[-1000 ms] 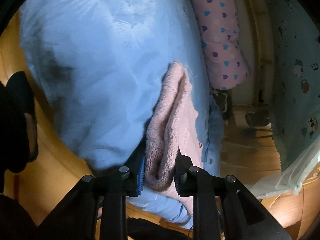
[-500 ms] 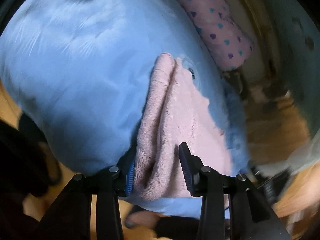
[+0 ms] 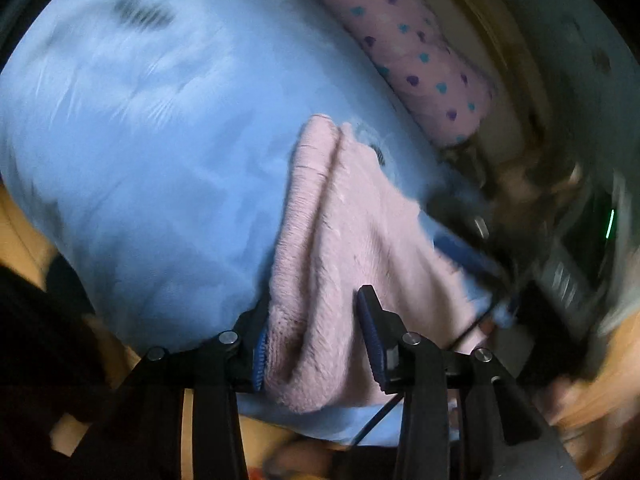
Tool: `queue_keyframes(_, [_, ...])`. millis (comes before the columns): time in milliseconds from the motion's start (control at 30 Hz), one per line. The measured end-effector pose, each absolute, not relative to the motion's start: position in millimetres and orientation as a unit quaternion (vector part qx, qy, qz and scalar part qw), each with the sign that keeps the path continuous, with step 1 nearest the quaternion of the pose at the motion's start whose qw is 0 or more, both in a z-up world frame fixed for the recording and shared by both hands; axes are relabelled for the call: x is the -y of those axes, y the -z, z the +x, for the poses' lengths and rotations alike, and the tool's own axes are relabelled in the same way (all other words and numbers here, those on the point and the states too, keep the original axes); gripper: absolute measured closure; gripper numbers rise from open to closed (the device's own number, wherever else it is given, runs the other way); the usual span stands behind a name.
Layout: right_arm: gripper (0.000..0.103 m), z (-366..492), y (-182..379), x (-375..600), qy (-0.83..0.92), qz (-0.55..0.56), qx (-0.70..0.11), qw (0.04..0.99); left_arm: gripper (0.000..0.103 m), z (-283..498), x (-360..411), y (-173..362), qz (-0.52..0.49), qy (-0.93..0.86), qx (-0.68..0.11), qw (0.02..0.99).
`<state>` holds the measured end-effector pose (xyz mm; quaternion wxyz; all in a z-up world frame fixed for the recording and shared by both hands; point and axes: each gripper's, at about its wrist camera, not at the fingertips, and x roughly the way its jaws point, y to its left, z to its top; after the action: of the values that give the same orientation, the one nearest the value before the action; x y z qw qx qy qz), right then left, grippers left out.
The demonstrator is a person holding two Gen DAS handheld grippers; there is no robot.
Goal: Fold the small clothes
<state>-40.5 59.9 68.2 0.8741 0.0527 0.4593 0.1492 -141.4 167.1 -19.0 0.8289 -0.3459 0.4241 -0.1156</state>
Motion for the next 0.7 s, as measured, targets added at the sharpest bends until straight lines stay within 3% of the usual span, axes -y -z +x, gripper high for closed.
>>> queue_keyframes(167, [0.007, -21.1, -55.5, -78.4, -0.164, 0.041, -0.506, 0.846, 0.084, -147.3, -136.6, 8.2, -0.229, 0.065, -0.418, 0.877])
queue_keyframes(300, [0.023, -2.7, -49.2, -83.5, -0.186, 0.082, -0.547, 0.812, 0.085, -146.9, -137.1, 7.7, -0.231, 0.055, -0.419, 0.876])
queue_keyframes(600, [0.024, -0.6, -53.8, -152.8, -0.169, -0.057, -0.575, 0.798, 0.086, -139.7, -131.7, 5.0, -0.225, 0.053, -0.425, 0.875])
queue_keyframes(700, [0.031, 5.3, -43.3, -169.2, -0.156, -0.082, -0.600, 0.780, 0.086, -139.5, -128.8, 3.8, -0.220, 0.049, -0.424, 0.877])
